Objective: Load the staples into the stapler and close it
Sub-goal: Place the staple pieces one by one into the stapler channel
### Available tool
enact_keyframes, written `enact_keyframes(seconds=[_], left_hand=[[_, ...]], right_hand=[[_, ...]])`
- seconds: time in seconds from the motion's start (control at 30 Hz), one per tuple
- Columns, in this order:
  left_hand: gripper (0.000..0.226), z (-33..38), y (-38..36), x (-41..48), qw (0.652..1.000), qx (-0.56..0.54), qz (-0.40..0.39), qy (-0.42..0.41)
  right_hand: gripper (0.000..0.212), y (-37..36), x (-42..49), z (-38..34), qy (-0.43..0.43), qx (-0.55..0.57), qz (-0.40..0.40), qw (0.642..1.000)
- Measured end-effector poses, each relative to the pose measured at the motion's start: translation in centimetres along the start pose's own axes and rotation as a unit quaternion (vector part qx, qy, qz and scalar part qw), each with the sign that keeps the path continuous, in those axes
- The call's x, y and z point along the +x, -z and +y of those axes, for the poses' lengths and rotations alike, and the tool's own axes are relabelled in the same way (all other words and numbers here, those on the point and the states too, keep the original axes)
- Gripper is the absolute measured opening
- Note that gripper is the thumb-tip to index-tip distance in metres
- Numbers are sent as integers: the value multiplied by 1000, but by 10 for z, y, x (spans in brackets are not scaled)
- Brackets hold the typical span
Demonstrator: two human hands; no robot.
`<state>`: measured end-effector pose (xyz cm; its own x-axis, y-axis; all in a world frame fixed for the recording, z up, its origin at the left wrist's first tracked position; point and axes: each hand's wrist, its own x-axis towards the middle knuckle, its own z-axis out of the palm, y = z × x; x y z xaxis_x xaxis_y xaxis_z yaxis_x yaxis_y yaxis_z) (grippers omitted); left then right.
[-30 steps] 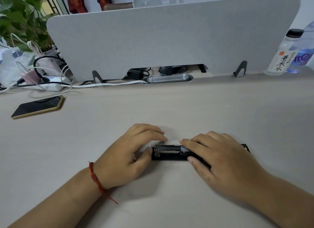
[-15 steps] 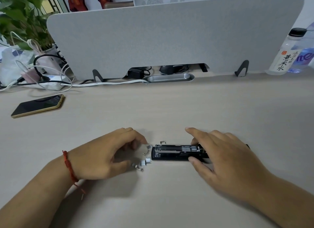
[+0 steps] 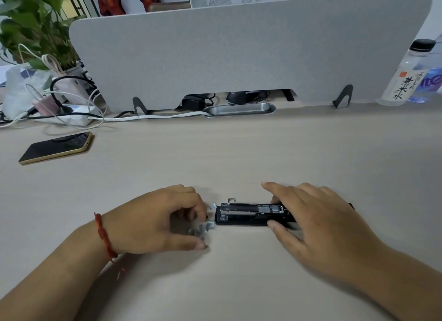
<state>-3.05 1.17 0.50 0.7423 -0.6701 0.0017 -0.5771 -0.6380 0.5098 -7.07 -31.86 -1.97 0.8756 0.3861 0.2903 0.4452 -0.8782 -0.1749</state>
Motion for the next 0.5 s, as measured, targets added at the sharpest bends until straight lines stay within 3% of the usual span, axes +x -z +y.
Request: enact_keyframes(seconds=[0.13,0.33,0.5], left_hand=[[38,5,-9,3,998,48,44,17],[8,6,-12,4,997,40,61,17],[19,2,-13,6,990,-18,141,21]], right_hand=[[54,0,0,0,5,-4,-7,1000],[54,-1,1,0,6,-2,-6,1000],[53,-1,0,1,6,-4,-9,1000]])
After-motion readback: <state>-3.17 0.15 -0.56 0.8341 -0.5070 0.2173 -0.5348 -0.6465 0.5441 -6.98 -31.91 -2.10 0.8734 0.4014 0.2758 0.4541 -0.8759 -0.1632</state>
